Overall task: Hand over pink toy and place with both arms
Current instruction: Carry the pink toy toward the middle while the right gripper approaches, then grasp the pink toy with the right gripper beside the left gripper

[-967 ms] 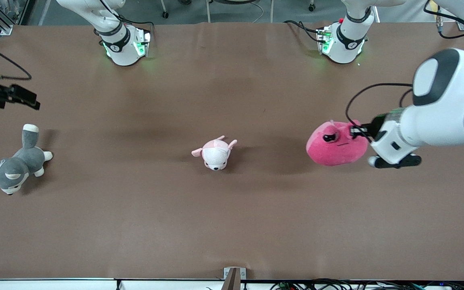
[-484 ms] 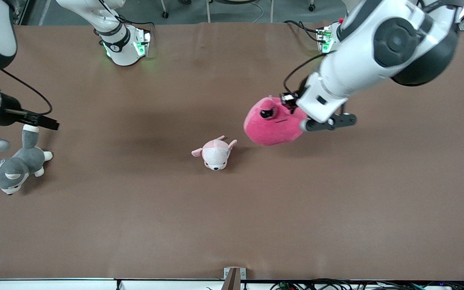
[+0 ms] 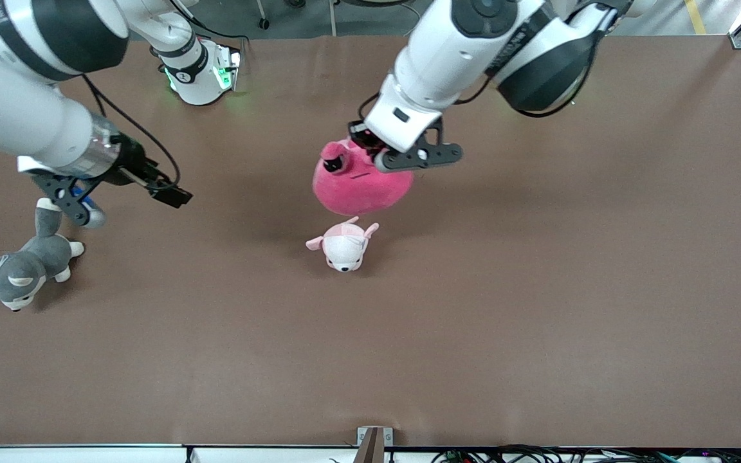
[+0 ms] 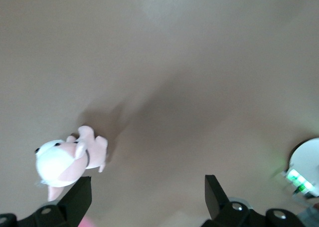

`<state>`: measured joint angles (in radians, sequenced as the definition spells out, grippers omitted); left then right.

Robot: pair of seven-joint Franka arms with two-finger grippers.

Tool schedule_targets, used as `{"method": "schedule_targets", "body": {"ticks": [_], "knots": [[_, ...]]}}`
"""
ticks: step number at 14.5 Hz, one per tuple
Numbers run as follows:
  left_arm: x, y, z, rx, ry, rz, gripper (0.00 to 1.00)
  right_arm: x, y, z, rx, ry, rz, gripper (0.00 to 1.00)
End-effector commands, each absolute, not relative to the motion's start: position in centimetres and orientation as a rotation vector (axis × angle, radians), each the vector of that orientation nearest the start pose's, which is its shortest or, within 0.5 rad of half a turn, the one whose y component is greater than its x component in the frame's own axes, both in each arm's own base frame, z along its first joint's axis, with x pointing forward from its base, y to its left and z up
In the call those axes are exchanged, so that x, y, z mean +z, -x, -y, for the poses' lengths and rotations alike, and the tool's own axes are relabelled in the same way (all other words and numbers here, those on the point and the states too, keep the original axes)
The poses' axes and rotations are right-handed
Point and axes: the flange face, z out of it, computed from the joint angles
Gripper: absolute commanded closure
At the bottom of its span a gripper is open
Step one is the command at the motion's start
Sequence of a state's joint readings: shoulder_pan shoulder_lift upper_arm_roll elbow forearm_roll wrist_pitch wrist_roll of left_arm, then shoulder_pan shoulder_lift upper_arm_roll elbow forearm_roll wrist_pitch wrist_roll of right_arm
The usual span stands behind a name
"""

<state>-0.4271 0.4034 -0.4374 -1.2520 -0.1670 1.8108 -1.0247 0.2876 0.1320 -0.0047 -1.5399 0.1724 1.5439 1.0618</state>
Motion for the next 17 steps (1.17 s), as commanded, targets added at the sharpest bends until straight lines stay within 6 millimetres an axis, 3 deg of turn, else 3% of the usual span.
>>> {"method": "schedule_targets", "body": {"ticks": [1,3,8,12,14,17], "knots": [[58.1,-47.7,50.9,0.237,3.514,0.405,1.0,56.7,-54.0,-23.5,0.302,2.756,-1.34,0.0],[56.6,-46.8,52.6,0.266,3.509,0.382,1.0,56.7,-52.4,-26.9,0.303,2.732,-1.407,0.0],[56.5,-45.9,54.4,0.232,3.546,0.415,1.0,57.2,-49.8,-32.7,0.322,2.641,-1.474,0.0],[56.5,-45.9,54.5,0.233,3.546,0.413,1.0,55.9,-48.7,-34.2,0.339,2.678,-1.449,0.01],[56.5,-45.9,54.5,0.233,3.546,0.413,1.0,55.8,-48.6,-34.4,0.342,2.683,-1.446,0.12],[56.5,-45.9,54.5,0.233,3.546,0.413,1.0,55.8,-48.5,-34.5,0.341,2.681,-1.441,0.42]]}}
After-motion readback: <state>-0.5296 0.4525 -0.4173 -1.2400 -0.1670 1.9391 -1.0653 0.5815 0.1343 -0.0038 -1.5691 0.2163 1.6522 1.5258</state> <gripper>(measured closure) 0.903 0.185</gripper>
